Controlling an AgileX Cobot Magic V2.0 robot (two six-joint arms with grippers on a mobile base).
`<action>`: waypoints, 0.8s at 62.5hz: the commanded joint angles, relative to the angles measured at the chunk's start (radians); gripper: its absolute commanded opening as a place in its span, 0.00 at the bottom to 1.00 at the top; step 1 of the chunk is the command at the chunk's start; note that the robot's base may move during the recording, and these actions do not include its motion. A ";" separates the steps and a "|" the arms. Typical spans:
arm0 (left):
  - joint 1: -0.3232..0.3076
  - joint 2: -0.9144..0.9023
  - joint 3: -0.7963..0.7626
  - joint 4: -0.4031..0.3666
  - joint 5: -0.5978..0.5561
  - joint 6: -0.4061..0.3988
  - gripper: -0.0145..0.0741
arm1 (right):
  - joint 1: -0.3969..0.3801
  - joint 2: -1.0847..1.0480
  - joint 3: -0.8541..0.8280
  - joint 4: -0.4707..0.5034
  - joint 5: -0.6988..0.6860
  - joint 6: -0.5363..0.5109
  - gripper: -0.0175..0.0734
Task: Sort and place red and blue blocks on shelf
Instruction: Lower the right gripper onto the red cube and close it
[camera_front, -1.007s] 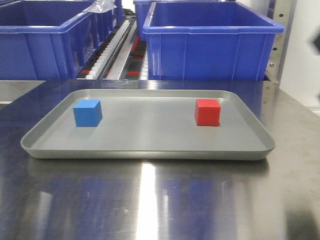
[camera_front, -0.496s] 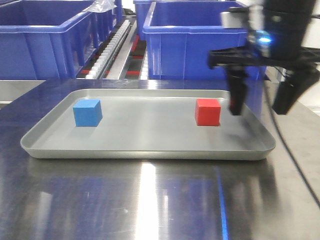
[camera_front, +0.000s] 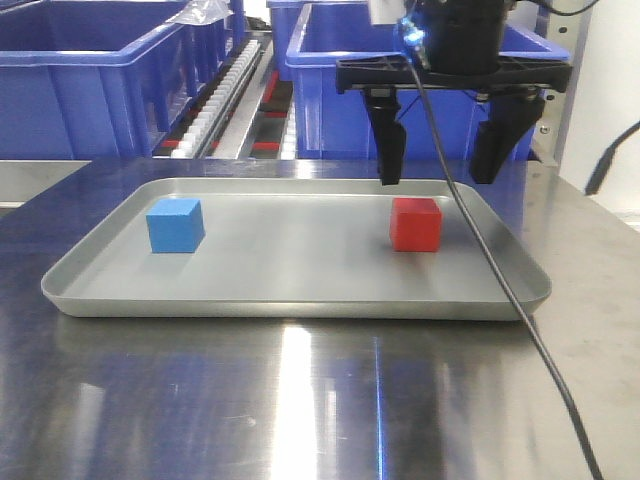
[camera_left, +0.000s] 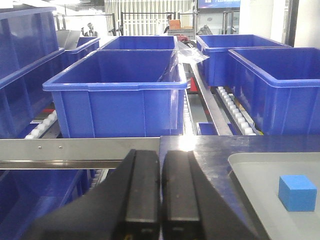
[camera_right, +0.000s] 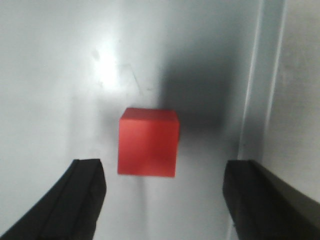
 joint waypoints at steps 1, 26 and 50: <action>-0.004 -0.024 0.045 -0.007 -0.086 -0.007 0.30 | -0.002 -0.032 -0.041 -0.008 -0.005 0.005 0.85; -0.004 -0.024 0.045 -0.007 -0.086 -0.007 0.30 | 0.001 0.040 -0.041 0.037 -0.036 0.048 0.85; -0.004 -0.024 0.045 -0.007 -0.086 -0.007 0.30 | 0.003 0.045 -0.041 0.022 -0.038 0.048 0.82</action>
